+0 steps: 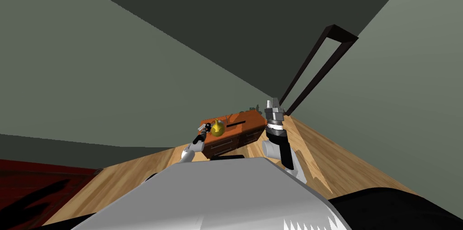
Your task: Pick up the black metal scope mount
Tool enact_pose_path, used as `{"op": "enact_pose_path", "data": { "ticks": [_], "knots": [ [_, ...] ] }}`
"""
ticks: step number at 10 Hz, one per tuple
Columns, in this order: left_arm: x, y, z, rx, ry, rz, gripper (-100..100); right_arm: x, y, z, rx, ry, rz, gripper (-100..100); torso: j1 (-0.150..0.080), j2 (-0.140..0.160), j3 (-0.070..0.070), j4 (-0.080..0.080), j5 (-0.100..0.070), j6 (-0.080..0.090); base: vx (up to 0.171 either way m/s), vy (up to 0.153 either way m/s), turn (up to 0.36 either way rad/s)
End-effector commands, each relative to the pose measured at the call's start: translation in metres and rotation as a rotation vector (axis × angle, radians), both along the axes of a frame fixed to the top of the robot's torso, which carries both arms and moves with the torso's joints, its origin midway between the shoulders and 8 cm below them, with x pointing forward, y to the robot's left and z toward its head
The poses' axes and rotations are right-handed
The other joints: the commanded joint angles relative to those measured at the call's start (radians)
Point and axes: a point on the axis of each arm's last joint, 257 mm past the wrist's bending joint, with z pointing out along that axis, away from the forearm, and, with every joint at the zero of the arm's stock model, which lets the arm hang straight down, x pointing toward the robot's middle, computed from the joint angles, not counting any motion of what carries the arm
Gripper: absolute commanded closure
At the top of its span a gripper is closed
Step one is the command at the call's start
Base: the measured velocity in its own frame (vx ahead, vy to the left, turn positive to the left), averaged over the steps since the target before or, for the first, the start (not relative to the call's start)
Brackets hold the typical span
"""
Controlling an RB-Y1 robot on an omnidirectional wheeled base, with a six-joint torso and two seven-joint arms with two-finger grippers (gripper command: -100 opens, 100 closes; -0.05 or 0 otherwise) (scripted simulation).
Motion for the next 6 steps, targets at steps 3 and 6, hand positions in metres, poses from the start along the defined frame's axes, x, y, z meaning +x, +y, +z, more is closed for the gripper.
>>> {"op": "enact_pose_path", "data": {
  "ticks": [3, 6],
  "knots": [
    [-0.0116, -0.0007, -0.0066, 0.000, -0.001, 0.001, -100, 0.0000, 0.0000, 0.0000, 0.000, 0.000, 0.000, 0, -0.002, 0.000, 0.000, 0.000, 0.000, 0.000, 0.054, -0.012, 0.034],
    [-0.0098, -0.0006, -0.0049, 0.000, -0.009, 0.001, 100, 0.0000, 0.0000, 0.0000, 0.000, 0.000, 0.000, 0, 0.000, 0.003, 0.001, -0.001, 0.001, 0.000, 0.000, 0.000, 0.000]
  ]
}}
